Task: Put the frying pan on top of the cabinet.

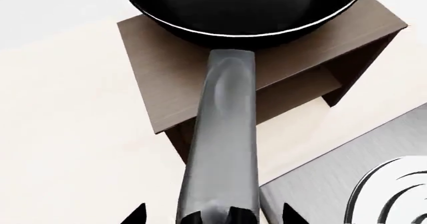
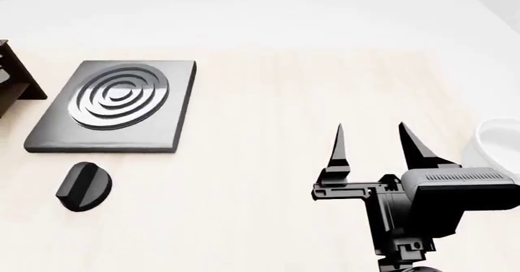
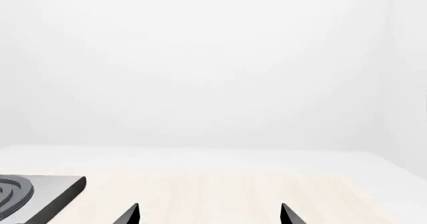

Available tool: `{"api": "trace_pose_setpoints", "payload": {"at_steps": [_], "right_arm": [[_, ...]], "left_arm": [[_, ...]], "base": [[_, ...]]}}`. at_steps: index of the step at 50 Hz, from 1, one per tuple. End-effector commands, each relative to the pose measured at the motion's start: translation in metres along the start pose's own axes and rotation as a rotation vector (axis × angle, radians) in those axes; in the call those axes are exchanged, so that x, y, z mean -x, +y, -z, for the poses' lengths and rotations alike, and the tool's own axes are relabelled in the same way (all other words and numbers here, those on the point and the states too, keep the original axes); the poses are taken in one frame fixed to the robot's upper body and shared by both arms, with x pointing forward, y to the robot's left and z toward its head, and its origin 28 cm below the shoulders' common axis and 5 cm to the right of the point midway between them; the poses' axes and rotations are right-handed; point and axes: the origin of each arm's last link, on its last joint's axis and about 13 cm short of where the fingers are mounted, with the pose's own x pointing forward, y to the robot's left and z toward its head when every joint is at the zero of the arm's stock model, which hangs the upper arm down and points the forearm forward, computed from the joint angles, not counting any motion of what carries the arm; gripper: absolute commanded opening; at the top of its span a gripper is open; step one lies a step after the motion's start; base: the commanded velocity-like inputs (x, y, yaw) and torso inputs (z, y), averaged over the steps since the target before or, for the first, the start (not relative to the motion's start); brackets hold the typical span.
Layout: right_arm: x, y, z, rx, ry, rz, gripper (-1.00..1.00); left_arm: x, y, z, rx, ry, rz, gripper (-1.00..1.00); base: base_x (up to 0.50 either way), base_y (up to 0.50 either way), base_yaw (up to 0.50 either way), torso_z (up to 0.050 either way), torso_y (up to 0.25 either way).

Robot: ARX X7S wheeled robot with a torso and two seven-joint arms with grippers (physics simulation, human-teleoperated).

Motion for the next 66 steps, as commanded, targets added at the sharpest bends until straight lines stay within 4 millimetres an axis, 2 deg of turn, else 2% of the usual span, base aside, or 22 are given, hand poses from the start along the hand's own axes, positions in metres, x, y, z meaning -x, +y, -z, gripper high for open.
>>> {"api": "trace_pose_setpoints", "payload": {"at_steps": [1,14,17,19,24,25,27,28,29,31,32,33,34,36,37,39,44,49,52,53,55,66], "right_arm": [[0.000,0.000,0.000,-0.001,0.001,-0.004,1.00],[0.000,0.000,0.001,-0.002,0.003,-0.005,1.00],[0.000,0.000,0.001,-0.001,0.003,-0.004,1.00],[0.000,0.000,0.000,-0.002,0.001,-0.003,1.00],[0.000,0.000,0.001,0.001,0.001,-0.002,1.00],[0.000,0.000,0.001,0.003,0.000,-0.001,1.00],[0.000,0.000,0.000,0.003,-0.002,-0.001,1.00],[0.001,0.000,0.000,0.005,-0.003,0.001,1.00],[0.001,0.000,0.000,0.002,-0.003,0.003,1.00],[0.000,-0.001,0.000,0.003,-0.001,0.002,1.00],[0.000,-0.001,0.000,0.002,-0.001,0.002,1.00],[0.000,-0.001,0.000,0.004,0.000,0.003,1.00],[0.000,-0.001,0.000,0.002,-0.001,0.003,1.00],[0.000,-0.001,0.000,0.003,-0.001,0.004,1.00],[0.000,-0.001,0.000,0.002,-0.003,0.005,1.00],[-0.001,-0.001,0.000,0.004,-0.001,0.007,1.00],[-0.002,0.000,0.003,0.005,0.007,0.002,1.00],[-0.002,0.000,0.005,0.006,0.013,-0.001,1.00],[-0.003,0.000,0.006,0.007,0.018,-0.003,1.00],[-0.003,0.000,0.006,0.006,0.018,-0.004,1.00],[-0.003,0.000,0.006,0.006,0.016,0.000,1.00],[-0.002,-0.001,0.006,0.006,0.016,0.001,1.00]], "left_arm": [[0.002,0.000,-0.004,0.011,-0.023,0.034,1.00],[0.005,-0.003,-0.006,0.022,-0.050,0.072,1.00],[0.010,-0.009,-0.008,0.032,-0.090,0.148,1.00],[0.018,-0.018,-0.013,0.057,-0.194,0.157,1.00],[0.039,-0.040,-0.017,0.095,-0.361,0.361,1.00],[0.032,-0.060,0.029,-0.019,-0.233,0.490,1.00],[0.016,-0.057,0.092,-0.206,-0.046,0.575,1.00],[0.022,-0.051,0.105,-0.232,0.031,0.637,1.00],[0.021,-0.043,0.138,-0.309,0.148,0.740,1.00],[0.038,-0.022,0.155,-0.347,0.209,0.889,1.00],[0.047,-0.011,0.154,-0.324,0.143,0.946,1.00],[0.048,0.009,0.154,-0.275,0.050,0.898,1.00],[0.058,0.025,0.162,-0.229,-0.020,0.926,1.00],[0.092,0.055,0.170,-0.197,-0.230,1.140,1.00],[0.109,0.072,0.188,-0.242,-0.309,1.253,1.00],[0.119,0.086,0.201,-0.254,-0.399,1.306,1.00],[0.119,0.097,0.229,-0.294,-0.371,1.377,1.00],[0.108,0.095,0.254,-0.320,-0.371,1.376,1.00],[0.099,0.089,0.260,-0.349,-0.340,1.325,1.00],[0.099,0.088,0.261,-0.366,-0.387,1.329,1.00],[0.101,0.088,0.261,-0.338,-0.339,1.349,1.00],[0.099,0.089,0.267,-0.381,-0.347,1.351,1.00]], "base": [[0.00,0.00,0.00,0.000,0.250],[0.00,0.00,0.00,0.000,0.250],[0.00,0.00,0.00,0.000,0.250],[0.00,0.00,0.00,0.000,0.125],[0.00,0.00,0.00,0.000,0.000],[0.00,0.00,0.00,0.000,0.000],[0.00,0.00,0.00,0.000,0.000],[0.00,0.00,0.00,0.000,0.000],[0.00,0.00,0.00,0.000,0.000],[0.00,0.00,0.00,0.000,0.000],[0.00,0.00,0.00,0.000,0.000],[0.00,0.00,0.00,0.000,0.000],[0.00,0.00,0.00,0.000,0.000],[0.00,0.00,0.00,0.000,0.000],[0.00,0.00,0.00,0.000,0.000],[0.00,0.00,0.00,0.000,0.000],[0.00,0.00,0.00,0.000,0.000],[0.00,0.00,0.00,0.000,0.000],[0.00,0.00,0.00,0.000,0.000],[0.00,0.00,0.00,0.000,0.000],[0.00,0.00,0.00,0.000,0.000],[0.00,0.00,0.00,0.000,0.000]]}}
